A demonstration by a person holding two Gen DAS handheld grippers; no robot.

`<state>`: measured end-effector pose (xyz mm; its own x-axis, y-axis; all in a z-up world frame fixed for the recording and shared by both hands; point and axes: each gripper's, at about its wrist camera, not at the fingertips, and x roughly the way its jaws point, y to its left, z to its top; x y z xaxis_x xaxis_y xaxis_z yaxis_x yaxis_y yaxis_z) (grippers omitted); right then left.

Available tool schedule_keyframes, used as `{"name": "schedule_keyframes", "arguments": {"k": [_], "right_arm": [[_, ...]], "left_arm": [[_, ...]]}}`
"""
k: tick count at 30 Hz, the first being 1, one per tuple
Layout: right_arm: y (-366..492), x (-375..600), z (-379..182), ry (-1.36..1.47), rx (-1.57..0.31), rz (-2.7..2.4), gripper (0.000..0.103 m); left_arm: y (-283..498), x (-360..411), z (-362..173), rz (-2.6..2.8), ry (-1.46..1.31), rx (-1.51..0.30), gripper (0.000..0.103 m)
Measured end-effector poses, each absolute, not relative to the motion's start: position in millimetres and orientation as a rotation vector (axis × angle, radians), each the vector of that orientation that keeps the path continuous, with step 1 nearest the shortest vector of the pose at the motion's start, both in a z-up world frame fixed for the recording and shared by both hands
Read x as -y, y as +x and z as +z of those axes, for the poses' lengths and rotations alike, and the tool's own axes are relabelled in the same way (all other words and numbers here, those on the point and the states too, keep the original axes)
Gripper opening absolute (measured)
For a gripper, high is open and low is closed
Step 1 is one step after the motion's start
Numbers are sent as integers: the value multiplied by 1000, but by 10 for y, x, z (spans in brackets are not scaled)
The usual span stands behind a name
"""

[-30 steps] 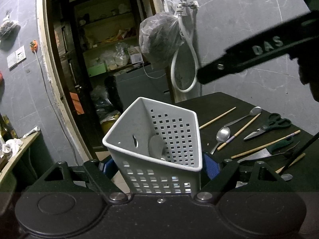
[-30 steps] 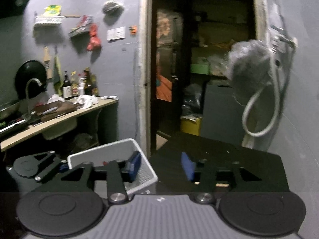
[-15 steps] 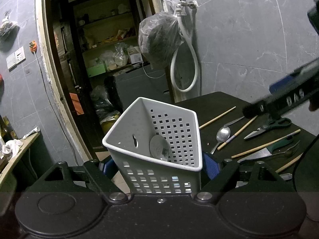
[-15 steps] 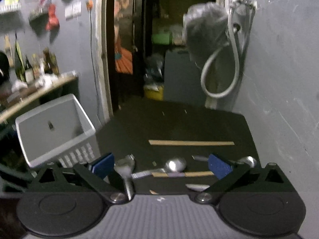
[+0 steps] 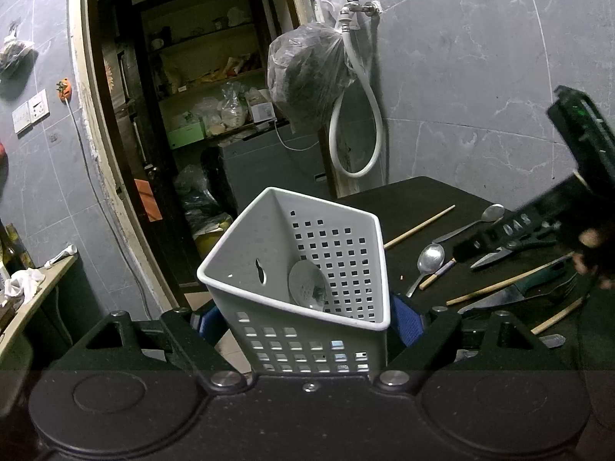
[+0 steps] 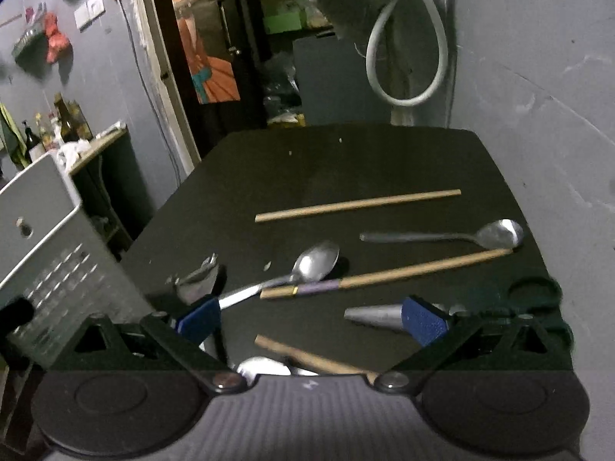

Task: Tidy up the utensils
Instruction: 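Return the right tool to the pile and grasp a metal spoon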

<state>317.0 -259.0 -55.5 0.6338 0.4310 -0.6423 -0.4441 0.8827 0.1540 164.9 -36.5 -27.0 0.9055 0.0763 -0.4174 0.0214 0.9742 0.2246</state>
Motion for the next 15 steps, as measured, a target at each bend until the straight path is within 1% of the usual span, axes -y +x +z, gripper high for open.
{"name": "schedule_keyframes", "arguments": {"k": [11,13,15], "right_arm": [[3882,2630,-771,58,-759,538,102],[3924,2603,-808,49,-763,541,95],[3939,2555,-842,34,-767,547,92]], "left_arm": [[1650,365,-270,29,228,-438,86],[1654,367,-271,29,228,-439,86],[1654,366,-271,29,228,-438,86]]}}
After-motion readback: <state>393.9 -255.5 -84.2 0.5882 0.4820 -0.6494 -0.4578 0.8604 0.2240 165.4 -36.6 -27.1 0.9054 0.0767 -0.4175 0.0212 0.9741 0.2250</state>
